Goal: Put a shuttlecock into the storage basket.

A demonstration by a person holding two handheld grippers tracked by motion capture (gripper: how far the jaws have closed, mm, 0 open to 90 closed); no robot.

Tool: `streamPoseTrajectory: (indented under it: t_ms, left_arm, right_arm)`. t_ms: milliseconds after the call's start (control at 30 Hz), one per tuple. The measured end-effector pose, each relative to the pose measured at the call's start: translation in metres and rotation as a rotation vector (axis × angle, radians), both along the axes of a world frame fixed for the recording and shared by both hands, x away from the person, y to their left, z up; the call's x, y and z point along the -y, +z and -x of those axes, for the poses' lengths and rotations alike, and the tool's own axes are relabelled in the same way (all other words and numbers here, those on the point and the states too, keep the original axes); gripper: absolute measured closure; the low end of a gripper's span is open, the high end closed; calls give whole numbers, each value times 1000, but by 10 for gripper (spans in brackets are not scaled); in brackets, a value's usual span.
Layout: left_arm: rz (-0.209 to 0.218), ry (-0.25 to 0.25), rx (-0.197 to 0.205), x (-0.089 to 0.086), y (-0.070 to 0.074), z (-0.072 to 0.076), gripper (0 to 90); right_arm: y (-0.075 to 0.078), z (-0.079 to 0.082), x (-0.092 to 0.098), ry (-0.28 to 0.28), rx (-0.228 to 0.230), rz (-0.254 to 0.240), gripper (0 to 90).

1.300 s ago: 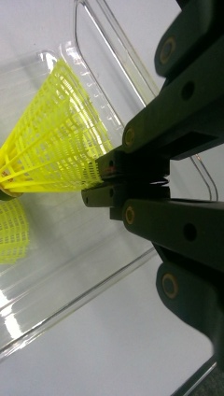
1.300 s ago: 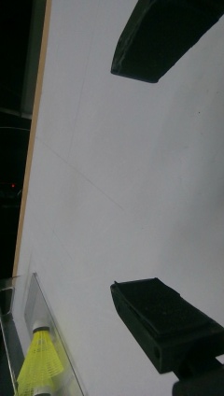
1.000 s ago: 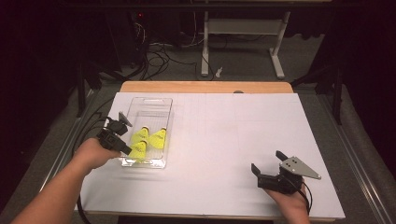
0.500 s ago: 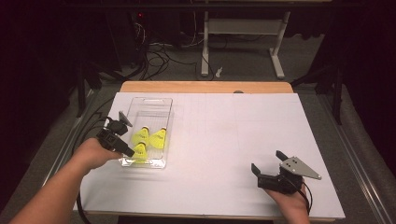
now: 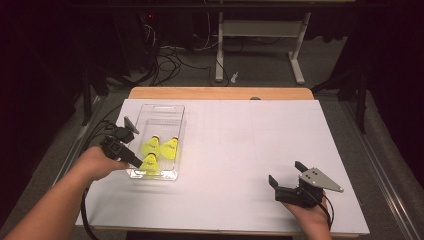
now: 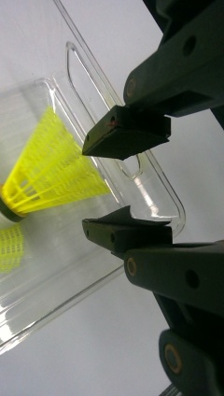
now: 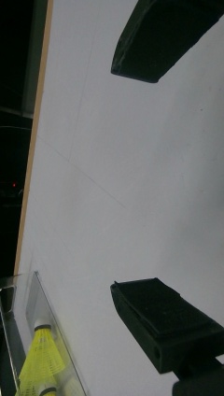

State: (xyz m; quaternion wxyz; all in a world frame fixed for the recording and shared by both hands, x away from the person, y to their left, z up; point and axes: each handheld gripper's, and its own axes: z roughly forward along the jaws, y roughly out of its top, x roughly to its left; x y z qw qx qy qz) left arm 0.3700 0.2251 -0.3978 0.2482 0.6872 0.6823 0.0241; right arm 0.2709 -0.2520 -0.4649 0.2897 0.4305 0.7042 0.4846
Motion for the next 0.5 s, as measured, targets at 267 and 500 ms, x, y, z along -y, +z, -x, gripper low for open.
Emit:
streamPoseTrajectory:
  t_ms: [267,500]
  left_arm:
    - [-10,-8,12,3,13,0,585]
    - [-18,-11,24,6,19,-1,581]
  right_arm:
    - [0,0,0,-1,1,-1,4]
    - [0,0,1,-4,1,-4,4]
